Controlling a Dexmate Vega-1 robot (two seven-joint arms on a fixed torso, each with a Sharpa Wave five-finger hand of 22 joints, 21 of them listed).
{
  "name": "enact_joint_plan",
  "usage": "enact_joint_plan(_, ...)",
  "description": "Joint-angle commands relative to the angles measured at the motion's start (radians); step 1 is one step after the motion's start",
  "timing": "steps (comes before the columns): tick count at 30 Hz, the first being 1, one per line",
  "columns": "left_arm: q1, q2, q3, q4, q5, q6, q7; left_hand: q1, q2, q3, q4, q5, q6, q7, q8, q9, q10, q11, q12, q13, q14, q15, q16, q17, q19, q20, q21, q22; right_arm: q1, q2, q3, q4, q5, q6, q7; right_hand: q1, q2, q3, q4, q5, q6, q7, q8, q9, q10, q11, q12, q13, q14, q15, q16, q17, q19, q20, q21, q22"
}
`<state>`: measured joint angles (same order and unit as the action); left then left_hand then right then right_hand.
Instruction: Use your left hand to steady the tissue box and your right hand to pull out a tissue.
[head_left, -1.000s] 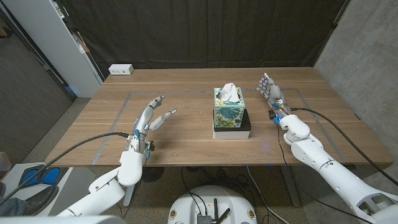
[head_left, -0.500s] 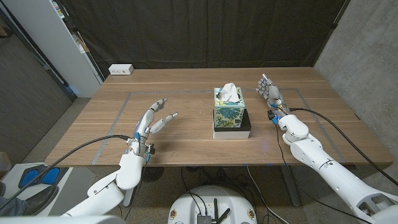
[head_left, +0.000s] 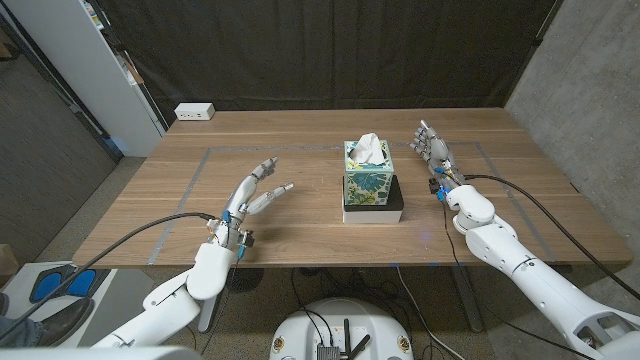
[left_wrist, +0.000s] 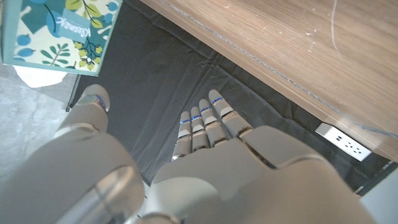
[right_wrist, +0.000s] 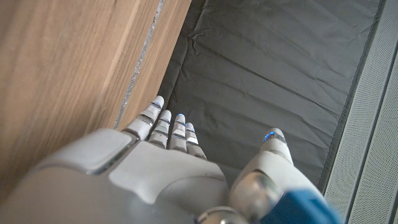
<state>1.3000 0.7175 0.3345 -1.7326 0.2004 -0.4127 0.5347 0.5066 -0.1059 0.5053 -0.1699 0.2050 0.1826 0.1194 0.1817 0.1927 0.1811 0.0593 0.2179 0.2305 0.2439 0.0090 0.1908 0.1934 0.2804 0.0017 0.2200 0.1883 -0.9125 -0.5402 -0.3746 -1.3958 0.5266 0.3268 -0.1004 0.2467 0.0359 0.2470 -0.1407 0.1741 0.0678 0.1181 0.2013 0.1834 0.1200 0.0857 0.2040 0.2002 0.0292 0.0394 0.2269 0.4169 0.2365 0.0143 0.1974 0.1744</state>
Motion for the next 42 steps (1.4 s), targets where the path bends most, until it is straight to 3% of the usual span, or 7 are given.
enact_joint_plan(1, -0.079, 0.013, 0.041, 0.072, -0.067, -0.119, -0.152, -0.002, -0.021, -0.015, 0.003, 0.005, -0.044, 0.011, -0.004, 0.006, -0.038, 0.010, -0.010, 0.006, -0.040, 0.011, -0.008, 0.004, -0.031, 0.002, -0.011, 0.005, -0.013, 0.002, -0.004, -0.010, -0.001, -0.015, -0.015, -0.003, 0.002, 0.005, -0.003, 0.002, 0.007, -0.002, 0.000, 0.003, 0.009, 0.001, 0.003, -0.001, 0.006, -0.002, 0.001, 0.000, 0.008, 0.007, 0.004, 0.002)
enact_joint_plan(10, -0.127, 0.016, 0.066, 0.093, -0.093, -0.160, -0.246, -0.016, -0.047, -0.035, 0.004, 0.001, -0.124, 0.025, -0.006, 0.006, -0.109, 0.030, -0.022, 0.011, -0.108, 0.027, -0.012, 0.005, -0.085, 0.011, -0.025, 0.003, -0.039, -0.018, 0.006, -0.052, -0.014, -0.018, -0.038, -0.003, 0.002, 0.005, -0.003, 0.001, 0.006, -0.004, -0.001, 0.003, 0.010, 0.001, 0.003, -0.001, 0.007, 0.001, 0.001, -0.001, 0.008, 0.008, 0.003, 0.003)
enact_joint_plan(15, -0.147, 0.044, 0.071, 0.073, -0.101, -0.122, -0.313, -0.030, -0.066, -0.059, 0.002, -0.005, -0.215, 0.031, -0.007, 0.006, -0.185, 0.048, -0.028, 0.016, -0.186, 0.048, -0.015, 0.006, -0.150, 0.023, -0.034, 0.002, -0.048, -0.023, 0.009, -0.071, -0.015, -0.030, -0.049, -0.004, 0.002, 0.005, -0.003, 0.001, 0.007, -0.003, -0.001, 0.003, 0.010, 0.002, 0.003, -0.001, 0.007, 0.001, 0.001, -0.001, 0.008, 0.009, 0.003, 0.003)
enact_joint_plan(23, -0.206, 0.026, 0.101, 0.113, -0.093, -0.181, -0.365, -0.037, -0.070, -0.077, 0.000, -0.007, -0.302, 0.050, -0.008, 0.005, -0.255, 0.068, -0.029, 0.019, -0.244, 0.066, -0.012, 0.006, -0.204, 0.034, -0.036, 0.000, -0.060, -0.018, 0.012, -0.067, -0.007, -0.024, -0.050, -0.004, 0.002, 0.005, -0.003, 0.001, 0.007, -0.004, -0.002, 0.003, 0.012, 0.001, 0.003, -0.001, 0.008, 0.000, 0.001, -0.002, 0.007, 0.009, 0.003, 0.003)
enact_joint_plan(30, -0.254, -0.008, 0.130, 0.169, -0.130, -0.247, -0.409, -0.036, -0.070, -0.091, -0.002, -0.008, -0.380, 0.055, -0.008, 0.004, -0.326, 0.086, -0.032, 0.019, -0.303, 0.091, -0.013, 0.006, -0.256, 0.062, -0.036, -0.001, -0.071, -0.014, 0.019, -0.070, -0.006, -0.010, -0.058, -0.004, 0.002, 0.005, -0.003, 0.001, 0.007, -0.005, -0.002, 0.004, 0.012, 0.001, 0.002, -0.001, 0.009, 0.001, 0.001, -0.002, 0.007, 0.009, 0.003, 0.003)
enact_joint_plan(36, -0.311, -0.033, 0.175, 0.227, -0.236, -0.296, -0.526, -0.035, -0.070, -0.097, -0.003, -0.008, -0.428, 0.062, -0.009, 0.002, -0.369, 0.094, -0.034, 0.018, -0.332, 0.098, -0.012, 0.005, -0.263, 0.064, -0.032, -0.002, -0.082, -0.014, 0.023, -0.078, -0.009, -0.011, -0.073, -0.004, 0.002, 0.005, -0.003, 0.001, 0.008, -0.008, -0.002, 0.004, 0.014, 0.001, 0.003, -0.001, 0.008, 0.002, 0.001, -0.003, 0.006, 0.010, 0.003, 0.003)
enact_joint_plan(42, -0.324, -0.052, 0.180, 0.240, -0.254, -0.301, -0.552, -0.034, -0.069, -0.101, -0.003, -0.008, -0.451, 0.063, -0.007, 0.001, -0.381, 0.114, -0.030, 0.016, -0.339, 0.110, -0.009, 0.004, -0.255, 0.073, -0.026, -0.004, -0.087, -0.020, 0.024, -0.088, -0.010, -0.018, -0.076, -0.004, 0.002, 0.004, -0.003, 0.001, 0.007, -0.010, -0.002, 0.004, 0.013, 0.001, 0.002, -0.001, 0.008, 0.000, 0.001, -0.003, 0.006, 0.011, 0.002, 0.003)
